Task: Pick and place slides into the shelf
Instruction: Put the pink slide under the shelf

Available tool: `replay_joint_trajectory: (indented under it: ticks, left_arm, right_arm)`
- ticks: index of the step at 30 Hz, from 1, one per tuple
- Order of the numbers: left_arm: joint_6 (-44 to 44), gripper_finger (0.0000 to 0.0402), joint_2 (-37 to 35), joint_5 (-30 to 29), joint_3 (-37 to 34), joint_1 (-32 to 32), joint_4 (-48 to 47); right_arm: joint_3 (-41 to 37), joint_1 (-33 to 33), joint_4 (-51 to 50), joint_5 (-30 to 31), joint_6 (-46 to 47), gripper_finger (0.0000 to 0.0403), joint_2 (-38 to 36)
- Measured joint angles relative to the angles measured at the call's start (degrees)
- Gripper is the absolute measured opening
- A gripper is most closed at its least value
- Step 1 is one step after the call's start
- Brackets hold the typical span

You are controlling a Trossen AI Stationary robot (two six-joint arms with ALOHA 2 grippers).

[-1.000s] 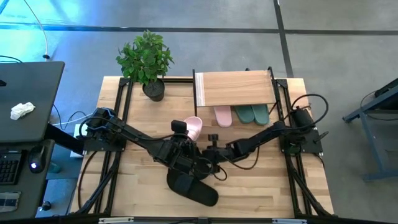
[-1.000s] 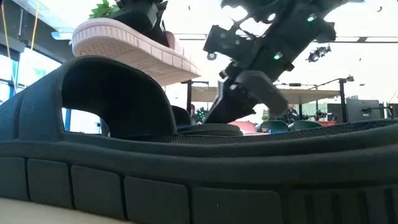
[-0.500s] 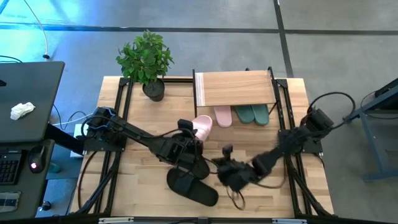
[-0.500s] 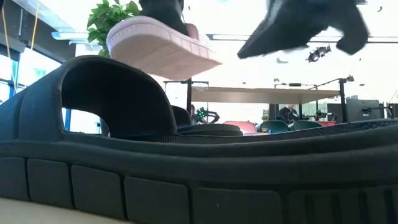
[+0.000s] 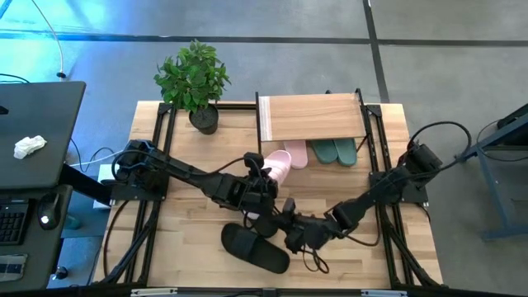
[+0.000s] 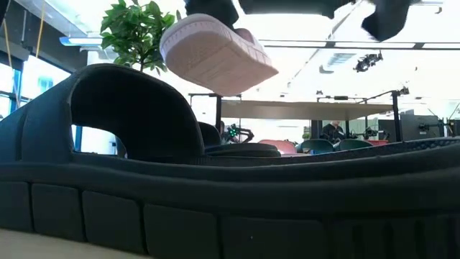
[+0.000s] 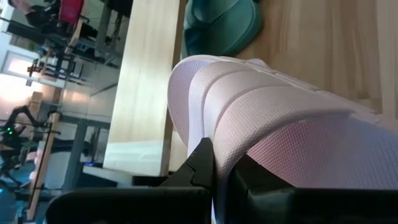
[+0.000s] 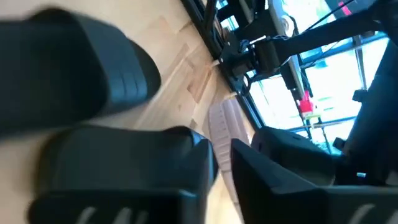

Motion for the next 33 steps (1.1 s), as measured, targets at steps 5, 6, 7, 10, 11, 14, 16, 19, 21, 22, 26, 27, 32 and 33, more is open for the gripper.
replay_joint_trajectory:
  ticks: [5, 6, 7, 10, 11, 14, 16, 19, 21, 22, 26, 27, 32, 33]
  left_arm:
    - [0.38, 0.0000, 0.00, 0.86, 0.00, 0.81, 0.76]
    - [0.38, 0.0000, 0.00, 0.97, 0.00, 1.04, 0.82]
    - [0.38, 0.0000, 0.00, 1.33, 0.00, 1.10, 0.85]
    - [0.40, 0.0000, 0.00, 2.11, 0.00, 1.92, 2.67]
    - [0.44, 0.0000, 0.00, 2.26, 0.00, 2.25, 3.74]
    - [2.29, 0.0000, 0.00, 3.40, 0.00, 2.62, 7.62]
    - [3.44, 0.0000, 0.00, 3.78, 0.00, 2.62, 9.68]
    - [4.28, 0.0000, -0.02, 4.45, 0.00, 2.56, 11.02]
    - [4.31, 0.0000, -0.02, 4.59, 0.02, 2.55, 10.98]
    - [4.31, 0.0000, -0.01, 4.70, 0.00, 2.55, 10.97]
    - [4.48, 0.0000, -0.02, 5.19, 0.00, 2.59, 11.33]
    - [4.50, 0.0000, -0.02, 5.50, 0.00, 2.62, 11.49]
    - [5.00, 0.0000, -0.01, 5.72, -0.11, 2.60, 12.13]
    - [5.36, 0.0000, -0.02, 5.74, -0.11, 2.62, 12.21]
  right_arm:
    - [0.00, -0.96, 0.11, -0.40, -6.89, 0.0116, 0.00]
    - [0.00, -0.85, 0.38, -0.45, -7.87, 0.0124, 0.00]
    - [0.00, -0.74, 0.80, -0.74, -8.55, 0.0131, 0.00]
    - [0.00, -0.77, 1.95, -2.94, -10.03, 0.0146, 0.00]
    - [0.00, -1.11, 1.99, -3.76, -10.50, 0.0150, 0.01]
    - [0.00, -2.12, 2.32, -3.64, -12.77, 0.0157, 0.02]
    - [0.00, -2.62, 3.03, -3.23, -15.15, 0.0158, 0.02]
    - [-0.02, -3.06, 4.93, -3.42, -17.00, 0.0158, 0.02]
    - [-0.02, -3.27, 4.82, -3.35, -17.03, 0.0158, 0.04]
    - [-0.02, -3.38, 4.82, -3.22, -17.05, 0.0158, 0.04]
    - [-0.06, -4.26, 3.56, -3.57, -16.25, 0.0158, 0.04]
    - [-0.07, -4.44, 3.56, -3.58, -15.90, 0.0158, 0.04]
    - [-0.04, -5.19, 3.88, -4.33, -15.96, 0.0158, 0.86]
    - [-0.02, -5.35, 4.28, -4.57, -16.07, 0.0158, 1.25]
